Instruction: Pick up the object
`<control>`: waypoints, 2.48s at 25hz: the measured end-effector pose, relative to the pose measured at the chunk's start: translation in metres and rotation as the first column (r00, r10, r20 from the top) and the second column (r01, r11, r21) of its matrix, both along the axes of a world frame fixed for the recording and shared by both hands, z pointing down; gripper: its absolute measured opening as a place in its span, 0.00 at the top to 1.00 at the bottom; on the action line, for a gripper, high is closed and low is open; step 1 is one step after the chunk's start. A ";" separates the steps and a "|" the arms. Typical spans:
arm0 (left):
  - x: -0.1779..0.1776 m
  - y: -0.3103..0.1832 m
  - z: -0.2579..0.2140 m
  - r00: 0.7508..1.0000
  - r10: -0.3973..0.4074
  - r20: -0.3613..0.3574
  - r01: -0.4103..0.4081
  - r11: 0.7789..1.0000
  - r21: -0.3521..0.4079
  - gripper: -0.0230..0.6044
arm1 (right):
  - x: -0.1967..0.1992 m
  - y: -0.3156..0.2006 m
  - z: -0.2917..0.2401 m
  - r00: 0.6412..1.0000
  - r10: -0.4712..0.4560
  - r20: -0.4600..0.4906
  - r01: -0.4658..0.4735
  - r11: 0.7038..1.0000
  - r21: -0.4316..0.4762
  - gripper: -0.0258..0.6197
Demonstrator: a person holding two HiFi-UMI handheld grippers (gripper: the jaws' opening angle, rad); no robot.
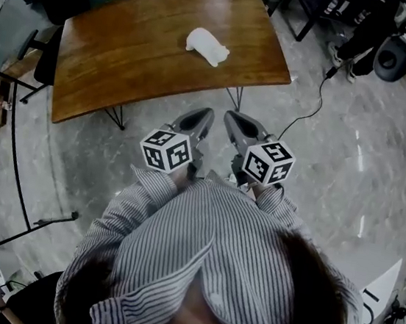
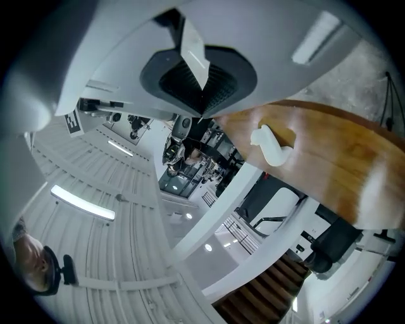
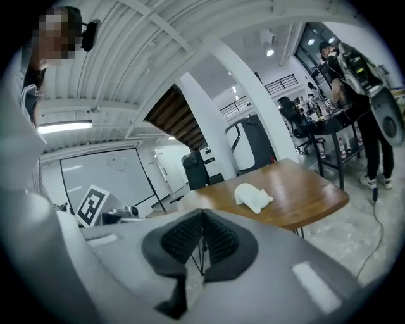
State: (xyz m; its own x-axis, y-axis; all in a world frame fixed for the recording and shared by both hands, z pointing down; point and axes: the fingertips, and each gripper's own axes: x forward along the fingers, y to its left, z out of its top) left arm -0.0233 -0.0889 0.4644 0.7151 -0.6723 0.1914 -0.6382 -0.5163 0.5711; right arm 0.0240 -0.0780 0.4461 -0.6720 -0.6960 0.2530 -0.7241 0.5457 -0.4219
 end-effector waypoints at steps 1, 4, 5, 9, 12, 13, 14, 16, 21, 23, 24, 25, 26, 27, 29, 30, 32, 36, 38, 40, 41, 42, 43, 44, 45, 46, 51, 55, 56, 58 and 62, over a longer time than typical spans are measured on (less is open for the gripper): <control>-0.004 -0.015 -0.002 1.000 0.003 -0.013 -0.003 1.000 -0.006 0.97 | -0.004 -0.015 -0.003 1.000 0.003 0.008 -0.003 1.000 0.002 0.96; -0.016 -0.061 -0.006 1.000 0.020 -0.023 -0.020 1.000 -0.014 0.97 | -0.016 -0.061 -0.011 1.000 0.022 0.004 -0.022 1.000 0.020 0.96; -0.019 -0.076 -0.007 0.999 0.028 -0.019 -0.029 0.999 -0.015 0.97 | -0.020 -0.076 -0.012 1.000 0.028 0.000 -0.028 0.999 0.024 0.96; -0.028 -0.129 -0.004 0.998 0.066 -0.002 -0.066 0.997 -0.032 0.97 | -0.033 -0.129 -0.014 0.999 0.048 0.003 -0.048 0.999 0.023 0.96; -0.030 -0.151 0.006 0.996 0.084 -0.002 -0.084 0.995 -0.062 0.97 | -0.035 -0.151 -0.009 0.998 0.064 -0.013 -0.064 0.998 0.013 0.96; -0.031 -0.156 0.009 0.996 0.085 -0.003 -0.084 0.994 -0.073 0.97 | -0.035 -0.156 -0.006 0.998 0.069 -0.014 -0.069 0.998 0.002 0.96; -0.032 -0.162 0.012 0.997 0.083 -0.003 -0.083 0.993 -0.083 0.97 | -0.034 -0.161 -0.004 0.997 0.072 -0.011 -0.072 0.997 -0.009 0.96; -0.034 -0.175 0.016 0.997 0.072 -0.007 -0.072 0.993 -0.098 0.97 | -0.032 -0.172 -0.002 0.997 0.073 -0.008 -0.073 0.997 -0.018 0.96; -0.047 -0.194 0.033 1.000 0.013 -0.017 -0.016 0.987 -0.157 0.96 | -0.034 -0.190 0.008 0.998 0.055 -0.009 -0.055 0.998 -0.044 0.96; -0.049 -0.199 0.039 1.000 0.008 -0.020 -0.011 0.984 -0.180 0.96 | -0.038 -0.196 0.010 0.999 0.036 -0.006 -0.036 0.998 -0.053 0.96; -0.048 -0.201 0.042 1.000 0.007 -0.019 -0.011 0.982 -0.191 0.96 | -0.039 -0.199 0.011 1.000 0.028 -0.002 -0.028 0.998 -0.059 0.96; -0.047 -0.202 0.044 1.000 0.006 -0.016 -0.009 0.980 -0.200 0.94 | -0.040 -0.201 0.011 1.000 0.022 0.002 -0.022 0.998 -0.064 0.96; -0.046 -0.202 0.047 1.000 0.004 -0.014 -0.006 0.978 -0.209 0.91 | -0.039 -0.203 0.012 1.000 0.017 0.004 -0.017 0.997 -0.070 0.96; -0.046 -0.204 0.050 1.000 -0.001 -0.014 -0.002 0.976 -0.219 0.90 | -0.039 -0.205 0.014 1.000 0.013 0.003 -0.013 0.997 -0.077 0.96; -0.045 -0.207 0.057 1.000 -0.017 -0.019 0.011 0.970 -0.243 0.88 | -0.037 -0.206 0.019 1.000 0.006 -0.004 -0.006 0.996 -0.093 0.96; -0.045 -0.210 0.061 0.999 -0.027 -0.023 0.020 0.966 -0.257 0.87 | -0.036 -0.207 0.022 1.000 0.004 -0.006 -0.004 0.995 -0.103 0.96; -0.048 -0.216 0.070 0.998 -0.053 -0.024 0.044 0.958 -0.285 0.85 | -0.033 -0.207 0.030 1.000 0.002 -0.007 -0.003 0.992 -0.126 0.96; -0.053 -0.228 0.088 0.993 -0.111 -0.028 0.095 0.937 -0.337 0.81 | -0.025 -0.206 0.045 1.000 0.004 -0.005 -0.005 0.985 -0.175 0.96; -0.052 -0.233 0.097 0.992 -0.126 -0.028 0.107 0.926 -0.362 0.78 | -0.020 -0.206 0.052 1.000 0.009 -0.001 -0.009 0.981 -0.193 0.96; -0.049 -0.237 0.109 0.991 -0.131 -0.031 0.109 0.914 -0.390 0.76 | -0.017 -0.207 0.060 1.000 0.010 -0.005 -0.011 0.977 -0.211 0.96; -0.046 -0.238 0.115 0.990 -0.134 -0.037 0.107 0.907 -0.407 0.75 | -0.016 -0.206 0.064 1.000 0.008 -0.011 -0.010 0.975 -0.221 0.96; -0.043 -0.239 0.121 0.989 -0.138 -0.043 0.107 0.899 -0.424 0.73 | -0.015 -0.206 0.069 1.000 0.005 -0.019 -0.009 0.973 -0.231 0.96; -0.042 -0.241 0.127 0.988 -0.146 -0.046 0.111 0.891 -0.440 0.70 | -0.014 -0.206 0.074 1.000 0.002 -0.025 -0.008 0.970 -0.242 0.96; -0.041 -0.243 0.133 0.987 -0.158 -0.043 0.122 0.883 -0.452 0.67 | -0.012 -0.205 0.078 1.000 0.001 -0.028 -0.008 0.968 -0.252 0.96; -0.042 -0.246 0.138 0.985 -0.170 -0.035 0.135 0.877 -0.461 0.66 | -0.011 -0.205 0.082 1.000 0.002 -0.029 -0.010 0.965 -0.261 0.96; -0.042 -0.248 0.142 0.983 -0.183 -0.030 0.148 0.871 -0.468 0.65 | -0.008 -0.205 0.085 1.000 0.006 -0.029 -0.014 0.963 -0.269 0.96; -0.040 -0.264 0.144 0.973 -0.222 -0.056 0.170 0.864 -0.474 0.64 | 0.006 -0.209 0.096 0.999 0.037 -0.023 -0.042 0.956 -0.291 0.96; -0.038 -0.271 0.144 0.973 -0.222 -0.061 0.166 0.861 -0.480 0.64 | 0.013 -0.211 0.102 0.998 0.057 -0.019 -0.060 0.952 -0.301 0.96; -0.038 -0.272 0.145 0.973 -0.221 -0.061 0.165 0.860 -0.483 0.65 | 0.014 -0.213 0.102 0.998 0.060 -0.017 -0.063 0.951 -0.302 0.96; -0.038 -0.275 0.147 0.974 -0.220 -0.054 0.165 0.854 -0.494 0.70 | 0.014 -0.216 0.103 0.998 0.065 -0.013 -0.066 0.951 -0.303 0.96; -0.039 -0.277 0.152 0.973 -0.226 -0.035 0.177 0.839 -0.515 0.75 | 0.014 -0.218 0.104 0.998 0.065 -0.007 -0.064 0.950 -0.306 0.96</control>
State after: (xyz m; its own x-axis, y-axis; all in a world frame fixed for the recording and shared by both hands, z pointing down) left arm -0.0622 -0.3654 0.6159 0.6054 -0.6309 0.4853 -0.6290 -0.0056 0.7774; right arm 0.0378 -0.2961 0.5500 -0.6296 -0.6272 0.4585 -0.7516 0.3425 -0.5637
